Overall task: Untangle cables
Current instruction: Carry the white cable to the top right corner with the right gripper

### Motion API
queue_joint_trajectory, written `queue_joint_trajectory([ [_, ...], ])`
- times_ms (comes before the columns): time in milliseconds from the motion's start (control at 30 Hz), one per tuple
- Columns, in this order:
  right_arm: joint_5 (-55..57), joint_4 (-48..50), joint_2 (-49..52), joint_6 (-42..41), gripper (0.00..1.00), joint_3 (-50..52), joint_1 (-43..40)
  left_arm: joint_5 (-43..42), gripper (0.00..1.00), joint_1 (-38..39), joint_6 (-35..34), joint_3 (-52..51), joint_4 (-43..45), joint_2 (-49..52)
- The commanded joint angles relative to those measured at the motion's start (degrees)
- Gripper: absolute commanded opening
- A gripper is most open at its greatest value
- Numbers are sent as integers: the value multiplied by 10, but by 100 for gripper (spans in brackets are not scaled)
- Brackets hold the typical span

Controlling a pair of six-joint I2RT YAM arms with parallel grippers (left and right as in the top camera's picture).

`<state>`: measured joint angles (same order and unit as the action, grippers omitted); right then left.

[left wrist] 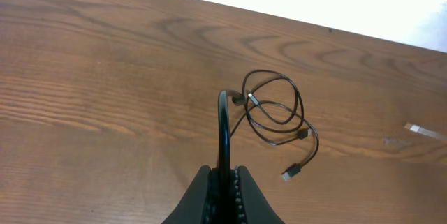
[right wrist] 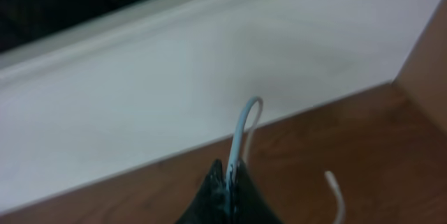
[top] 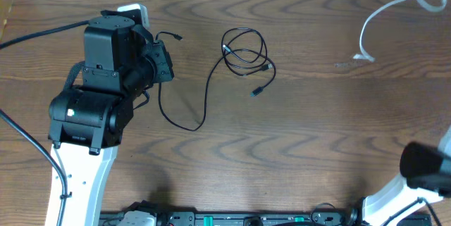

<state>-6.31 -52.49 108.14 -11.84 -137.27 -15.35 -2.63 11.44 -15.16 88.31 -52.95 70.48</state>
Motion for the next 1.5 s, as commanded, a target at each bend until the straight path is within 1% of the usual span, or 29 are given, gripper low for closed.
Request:
queue_joint_trajectory([
  [0, 16, -20, 61, 14, 1, -91, -39, 3, 8, -2, 5, 0, -2, 3],
  [233, 12, -1, 135, 17, 1, -103, -102, 3, 8, -2, 5, 0, -2, 3],
  [300, 12, 8, 160, 29, 1, -103, -115, 3, 8, -2, 3, 0, -2, 3],
  [400, 15, 15, 206, 44, 1, -103, -127, 1, 8, -1, 3, 0, -2, 7],
  [600, 15, -4, 279, 44, 1, -103, -133, -2, 8, -1, 3, 0, -10, 19],
  [633, 14, -11, 291, 43, 4, -103, -133, -8, 7, -1, 3, 0, -10, 21],
  [667, 14, -20, 301, 42, 11, -103, -133, -10, 7, -1, 3, 0, -9, 22],
  [700, 14, -28, 308, 42, 22, -103, -133, -10, 8, -1, 3, 0, -8, 24],
  [733, 14, -36, 312, 42, 40, -103, -133, -10, 8, -1, 3, 0, -7, 25],
  [767, 14, -42, 315, 42, 53, -103, -133, -10, 7, -1, 3, 0, -8, 27],
  [867, 12, -55, 314, 42, 87, -103, -133, -10, 8, -1, 3, 0, -8, 31],
  [1000, 12, -86, 302, 42, 99, -103, -132, -14, 8, -1, 3, 0, -8, 33],
  [1167, -7, -151, 281, 37, 99, -103, -126, -37, 7, -1, 3, 0, -8, 38],
  [1267, -102, -202, 263, 48, 99, -103, -123, -73, 8, -1, 4, 0, -8, 53],
  [1367, -275, -249, 256, 133, 99, -103, -106, -85, 8, 4, 5, 0, -8, 75],
  [1400, -329, -279, 256, 172, 99, -103, -88, -85, 8, 9, 5, 0, -7, 88],
  [1467, -331, -306, 258, 179, 99, -100, -62, -85, 8, 17, 5, 0, -5, 109],
])
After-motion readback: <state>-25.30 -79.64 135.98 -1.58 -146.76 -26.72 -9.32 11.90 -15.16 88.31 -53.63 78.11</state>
